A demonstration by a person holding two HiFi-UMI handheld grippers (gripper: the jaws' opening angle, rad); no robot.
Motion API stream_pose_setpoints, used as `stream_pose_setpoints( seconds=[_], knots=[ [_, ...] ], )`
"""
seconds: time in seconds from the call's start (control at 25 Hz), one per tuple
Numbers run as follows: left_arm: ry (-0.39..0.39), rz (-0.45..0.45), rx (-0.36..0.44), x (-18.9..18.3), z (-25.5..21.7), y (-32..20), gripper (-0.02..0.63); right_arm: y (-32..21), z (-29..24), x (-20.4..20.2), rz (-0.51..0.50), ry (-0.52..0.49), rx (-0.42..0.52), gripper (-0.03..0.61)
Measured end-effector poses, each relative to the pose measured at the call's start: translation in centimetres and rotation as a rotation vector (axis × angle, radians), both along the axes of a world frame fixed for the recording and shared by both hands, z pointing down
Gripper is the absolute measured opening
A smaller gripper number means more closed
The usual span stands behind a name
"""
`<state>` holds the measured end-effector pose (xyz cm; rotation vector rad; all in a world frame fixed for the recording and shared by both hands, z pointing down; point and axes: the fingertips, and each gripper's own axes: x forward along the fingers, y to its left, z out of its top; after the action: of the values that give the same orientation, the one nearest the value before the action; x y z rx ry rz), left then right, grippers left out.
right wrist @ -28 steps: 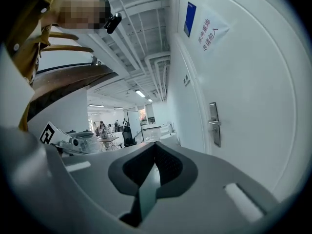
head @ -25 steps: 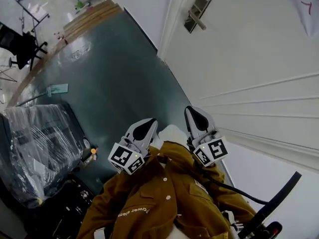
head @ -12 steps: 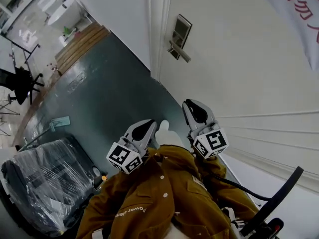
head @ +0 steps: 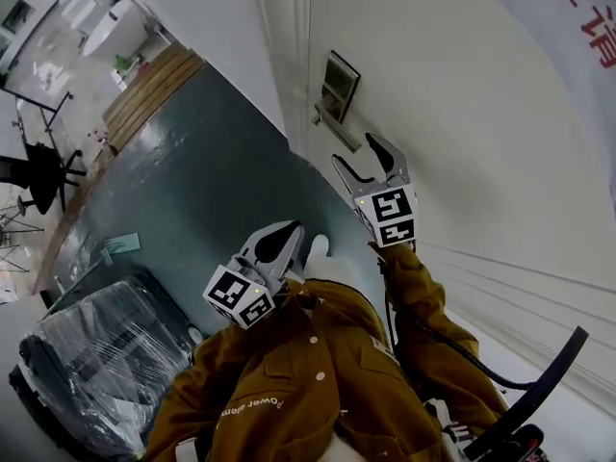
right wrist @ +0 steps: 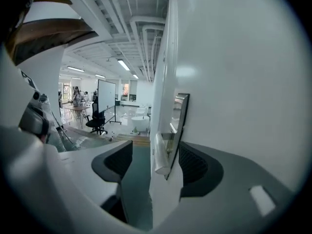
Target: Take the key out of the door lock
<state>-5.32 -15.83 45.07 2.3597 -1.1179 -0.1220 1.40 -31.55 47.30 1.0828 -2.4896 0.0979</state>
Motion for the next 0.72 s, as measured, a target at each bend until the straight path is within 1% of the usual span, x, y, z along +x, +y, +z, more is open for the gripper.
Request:
stream_pose_setpoints(
  seconds=[0.12, 0.16, 0.24, 0.36, 0.4, 0.44, 0.48, 0.52, 0.6, 0.64, 0.72],
  knots=[
    [0.010, 0.024, 0.002, -0.5, 0.5, -0.8, -0.005, -1.1, 3.4, -0.4, -0.001, 0.082, -0.063, 0.302],
    [0.013, 0.034, 0.001, -0.8, 0.6, -1.0, -0.005, -1.2, 4.0, -0.6, 0.000, 0.095, -0.078, 0.274],
    [0.034, 0.052, -0.017, -1.1, 0.9, -1.8, -0.005, -1.3, 4.2, -0.4, 0.014, 0.109, -0.080, 0.136],
    [0.069, 0.077, -0.068, -1.5, 2.2, -3.9, -0.003, -2.0, 3.7, 0.0, 0.017, 0.130, -0.081, 0.128],
    [0.092, 0.081, -0.086, -1.7, 2.8, -4.8, -0.003, -2.3, 3.6, 0.0, 0.016, 0.136, -0.083, 0.127],
    [0.126, 0.085, -0.106, -1.8, 3.4, -5.9, -0.003, -2.4, 3.7, 0.0, 0.016, 0.141, -0.085, 0.127],
    [0.169, 0.089, -0.130, -2.0, 4.2, -7.1, 0.042, -2.5, 3.8, 0.0, 0.018, 0.145, -0.088, 0.127],
    [0.211, 0.090, -0.157, -2.1, 5.1, -8.6, 0.132, -2.5, 4.0, 0.0, 0.022, 0.148, -0.093, 0.127],
    [0.300, 0.079, -0.226, -2.2, 7.4, -12.0, 0.198, -2.5, 4.2, 0.1, 0.032, 0.153, -0.100, 0.129],
    [0.369, 0.067, -0.270, -2.2, 8.5, -13.8, 0.216, -2.4, 4.3, 0.1, 0.036, 0.155, -0.102, 0.129],
    [0.539, 0.026, -0.353, -2.3, 10.0, -17.7, 0.221, -2.5, 4.3, 0.1, 0.040, 0.162, -0.109, 0.129]
  ],
)
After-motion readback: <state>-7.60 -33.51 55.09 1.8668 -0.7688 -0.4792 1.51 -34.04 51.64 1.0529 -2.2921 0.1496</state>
